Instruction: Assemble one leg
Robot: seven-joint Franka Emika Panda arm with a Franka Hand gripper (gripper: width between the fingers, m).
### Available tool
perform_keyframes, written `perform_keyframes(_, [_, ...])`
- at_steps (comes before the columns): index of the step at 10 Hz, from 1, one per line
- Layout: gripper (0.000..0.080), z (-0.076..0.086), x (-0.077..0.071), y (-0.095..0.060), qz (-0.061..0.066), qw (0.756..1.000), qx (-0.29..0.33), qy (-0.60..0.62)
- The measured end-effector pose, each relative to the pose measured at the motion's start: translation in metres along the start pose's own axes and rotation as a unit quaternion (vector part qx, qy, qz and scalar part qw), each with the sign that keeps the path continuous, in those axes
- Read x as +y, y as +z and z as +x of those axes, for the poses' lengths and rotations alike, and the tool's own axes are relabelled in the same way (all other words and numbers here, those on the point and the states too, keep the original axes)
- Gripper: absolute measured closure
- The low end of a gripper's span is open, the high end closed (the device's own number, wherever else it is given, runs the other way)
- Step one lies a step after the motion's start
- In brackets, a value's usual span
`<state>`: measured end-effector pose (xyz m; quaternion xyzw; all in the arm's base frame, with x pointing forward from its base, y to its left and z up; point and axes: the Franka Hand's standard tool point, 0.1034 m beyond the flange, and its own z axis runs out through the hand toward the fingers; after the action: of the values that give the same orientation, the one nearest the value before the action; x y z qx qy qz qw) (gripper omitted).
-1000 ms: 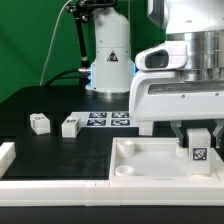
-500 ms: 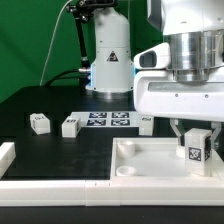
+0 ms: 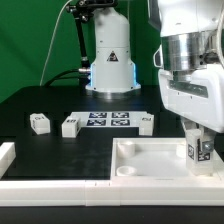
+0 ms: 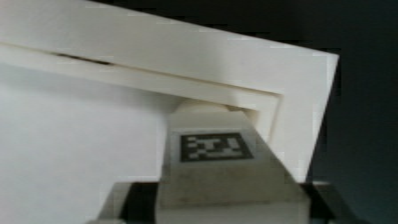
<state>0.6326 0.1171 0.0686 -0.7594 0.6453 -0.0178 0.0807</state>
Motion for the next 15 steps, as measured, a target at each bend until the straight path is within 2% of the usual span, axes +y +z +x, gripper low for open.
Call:
perform_keyframes(3, [0.0507, 0.0000, 0.0001, 0.0003, 0.000, 1.000, 0.000, -0.024])
perform_keyframes(4, [0.0322, -0.0002, 0.0003, 0.0006, 0.000, 1.000, 0.000, -0.026])
perform_keyframes(5, [0.0209, -0.0012, 0.0007, 0.0007, -0.003, 0.996, 0.000, -0.084])
perform_keyframes(6, [0.0209, -0.0048, 0.0033, 0.0007, -0.020, 0.991, -0.008, -0.131])
perform_keyframes(7, [0.0162, -0.0062, 0.0020, 0.0002, -0.020, 0.981, -0.008, -0.193])
perform_keyframes(8, [0.0153, -0.0067, 0.0032, 0.0001, -0.028, 0.967, -0.007, -0.253])
perform_keyframes(9, [0.0153, -0.0070, 0.0023, -0.0007, -0.030, 0.955, -0.009, -0.294])
perform_keyframes(11, [0.0151, -0.0059, 0.0018, -0.0014, -0.041, 0.908, -0.011, -0.416])
perform_keyframes(13, [0.0151, -0.0036, -0.0021, -0.0020, -0.044, 0.862, -0.012, -0.506])
perform_keyframes(14, [0.0151, -0.0026, -0.0016, -0.0019, -0.044, 0.848, -0.014, -0.527])
perform_keyframes(15, [0.0151, -0.0019, -0.0031, -0.0022, -0.041, 0.826, -0.009, -0.562])
